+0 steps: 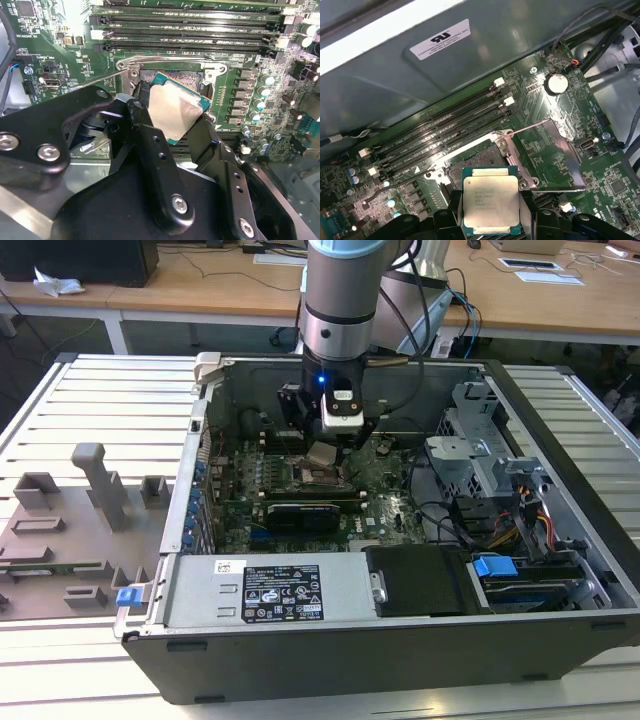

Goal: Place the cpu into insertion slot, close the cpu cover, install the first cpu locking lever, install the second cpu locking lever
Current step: 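Place the cpu into insertion slot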

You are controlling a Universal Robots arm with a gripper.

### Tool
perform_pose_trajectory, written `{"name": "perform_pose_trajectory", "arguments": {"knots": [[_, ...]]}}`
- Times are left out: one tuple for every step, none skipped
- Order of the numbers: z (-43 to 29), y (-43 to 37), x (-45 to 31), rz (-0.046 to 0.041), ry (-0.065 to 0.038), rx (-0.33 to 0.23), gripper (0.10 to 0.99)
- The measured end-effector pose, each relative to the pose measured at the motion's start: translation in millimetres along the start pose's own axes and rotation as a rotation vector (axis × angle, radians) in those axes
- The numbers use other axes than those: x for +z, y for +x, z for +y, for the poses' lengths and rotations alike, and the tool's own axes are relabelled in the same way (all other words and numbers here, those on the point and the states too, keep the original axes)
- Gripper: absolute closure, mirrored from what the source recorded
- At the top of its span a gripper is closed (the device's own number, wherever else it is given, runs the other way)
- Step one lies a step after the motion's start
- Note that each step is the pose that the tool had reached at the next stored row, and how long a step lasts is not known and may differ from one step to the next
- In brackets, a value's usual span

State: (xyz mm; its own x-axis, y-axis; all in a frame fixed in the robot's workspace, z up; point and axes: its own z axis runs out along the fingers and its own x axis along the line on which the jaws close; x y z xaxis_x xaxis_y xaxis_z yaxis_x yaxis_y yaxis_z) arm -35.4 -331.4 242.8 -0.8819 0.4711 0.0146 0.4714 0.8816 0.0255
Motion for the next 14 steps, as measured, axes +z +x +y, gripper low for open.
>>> {"name": "perform_pose_trajectory", "arguments": {"knots": [[0.0,0.0,0.0,-0.0004,0.0,0.011,0.545],[0.0,0.0,0.0,-0.0007,0.0,0.019,0.545],[0.0,0.0,0.1,-0.0009,0.0,0.023,0.545],[0.0,0.0,0.1,-0.0011,0.0,0.03,0.545],[0.0,0.0,0.1,-0.0014,0.0,0.036,0.545],[0.0,0.0,0.1,-0.0015,0.0,0.04,0.545],[0.0,0.0,0.1,-0.0019,0.0,0.048,0.545],[0.0,0.0,0.2,-0.0021,0.0,0.054,0.545],[0.0,0.0,0.2,-0.0026,0.001,0.063,0.545],[0.0,0.0,0.2,-0.0029,0.001,0.072,0.545],[0.0,0.0,0.2,-0.0033,0.001,0.08,0.545],[0.0,0.0,0.3,-0.0036,0.001,0.086,0.545],[0.0,0.0,0.3,-0.0039,0.002,0.09,0.545],[0.0,0.0,0.3,-0.0042,0.002,0.095,0.545]]}}
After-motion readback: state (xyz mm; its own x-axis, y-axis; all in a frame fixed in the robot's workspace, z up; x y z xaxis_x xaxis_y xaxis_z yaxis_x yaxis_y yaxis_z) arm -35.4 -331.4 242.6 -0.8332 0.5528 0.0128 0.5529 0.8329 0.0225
